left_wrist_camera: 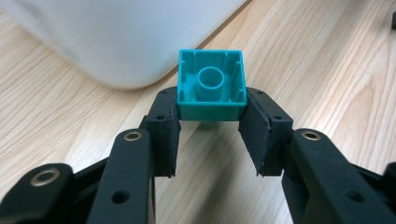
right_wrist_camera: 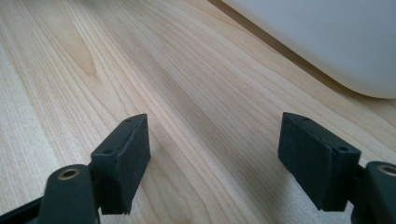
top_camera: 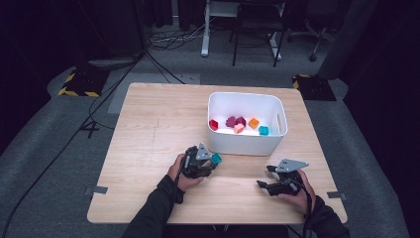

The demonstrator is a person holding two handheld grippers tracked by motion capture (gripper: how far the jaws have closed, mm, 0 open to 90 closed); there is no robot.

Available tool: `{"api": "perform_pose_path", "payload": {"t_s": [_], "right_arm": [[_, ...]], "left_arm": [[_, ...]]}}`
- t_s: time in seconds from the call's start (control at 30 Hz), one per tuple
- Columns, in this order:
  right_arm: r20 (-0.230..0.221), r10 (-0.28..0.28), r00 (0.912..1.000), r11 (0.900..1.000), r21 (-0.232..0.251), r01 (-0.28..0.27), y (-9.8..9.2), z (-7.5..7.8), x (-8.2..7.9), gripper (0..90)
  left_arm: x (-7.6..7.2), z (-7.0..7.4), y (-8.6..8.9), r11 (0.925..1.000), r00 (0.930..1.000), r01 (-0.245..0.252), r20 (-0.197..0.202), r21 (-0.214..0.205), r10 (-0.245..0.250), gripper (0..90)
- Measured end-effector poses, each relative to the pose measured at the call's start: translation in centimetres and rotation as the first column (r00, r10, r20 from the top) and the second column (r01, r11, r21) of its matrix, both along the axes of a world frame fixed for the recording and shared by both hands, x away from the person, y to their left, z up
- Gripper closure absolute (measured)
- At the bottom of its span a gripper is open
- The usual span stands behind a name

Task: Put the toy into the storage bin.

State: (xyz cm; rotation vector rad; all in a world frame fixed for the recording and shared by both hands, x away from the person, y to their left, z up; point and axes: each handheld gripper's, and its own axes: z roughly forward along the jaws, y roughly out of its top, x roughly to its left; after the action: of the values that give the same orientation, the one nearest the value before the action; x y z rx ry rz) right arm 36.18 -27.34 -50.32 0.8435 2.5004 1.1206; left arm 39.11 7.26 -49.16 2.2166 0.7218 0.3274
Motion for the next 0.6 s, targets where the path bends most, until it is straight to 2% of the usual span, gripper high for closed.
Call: {"api": "perform_pose_path", "payload": {"t_s": [0.2, 0.3, 0.33, 0.37, 0.43, 0.47, 0.53, 0.6], "right_arm": [[0.0, 0.0, 1.0, 1.0, 0.0, 0.0, 0.0, 0.0, 0.0, 25.1], [0.0, 0.0, 1.0, 1.0, 0.0, 0.0, 0.0, 0.0, 0.0, 25.2], [0.001, 0.0, 1.0, 1.0, 0.0, 0.0, 0.0, 0.0, 0.0, 25.1], [0.0, 0.0, 1.0, 1.0, 0.0, 0.0, 0.0, 0.0, 0.0, 25.1], [0.0, 0.0, 1.0, 1.0, -0.001, 0.0, 0.0, 0.0, 0.0, 25.1], [0.0, 0.0, 1.0, 1.0, 0.0, 0.0, 0.0, 0.0, 0.0, 25.1], [0.0, 0.0, 1.0, 1.0, 0.0, 0.0, 0.0, 0.0, 0.0, 25.1], [0.0, 0.0, 1.0, 1.0, 0.0, 0.0, 0.0, 0.0, 0.0, 25.1]], "left_arm": [[0.5, 0.3, 2.8, 0.9978, 0.998, -0.063, 0.003, -0.02, 0.063, 58.9], [1.1, 0.6, 3.9, 0.9952, 0.9949, -0.098, 0.022, -0.003, 0.098, 58.9], [1.3, 0.8, 4.2, 0.9942, 0.9943, -0.107, 0.007, -0.015, 0.107, 58.9], [1.5, 1.1, 4.6, 0.9921, 0.9916, -0.125, 0.031, -0.012, 0.125, 58.9], [2.0, 1.6, 5.3, 0.989, 0.9881, -0.147, 0.042, -0.017, 0.148, 58.9], [2.2, 1.9, 5.7, 0.9864, 0.986, -0.162, 0.035, -0.027, 0.163, 58.9], [2.6, 2.3, 6.4, 0.9813, 0.9801, -0.189, 0.054, -0.034, 0.191, 58.9], [3.2, 2.8, 7.0, 0.9744, 0.9737, -0.22, 0.049, -0.045, 0.222, 58.9]]}}
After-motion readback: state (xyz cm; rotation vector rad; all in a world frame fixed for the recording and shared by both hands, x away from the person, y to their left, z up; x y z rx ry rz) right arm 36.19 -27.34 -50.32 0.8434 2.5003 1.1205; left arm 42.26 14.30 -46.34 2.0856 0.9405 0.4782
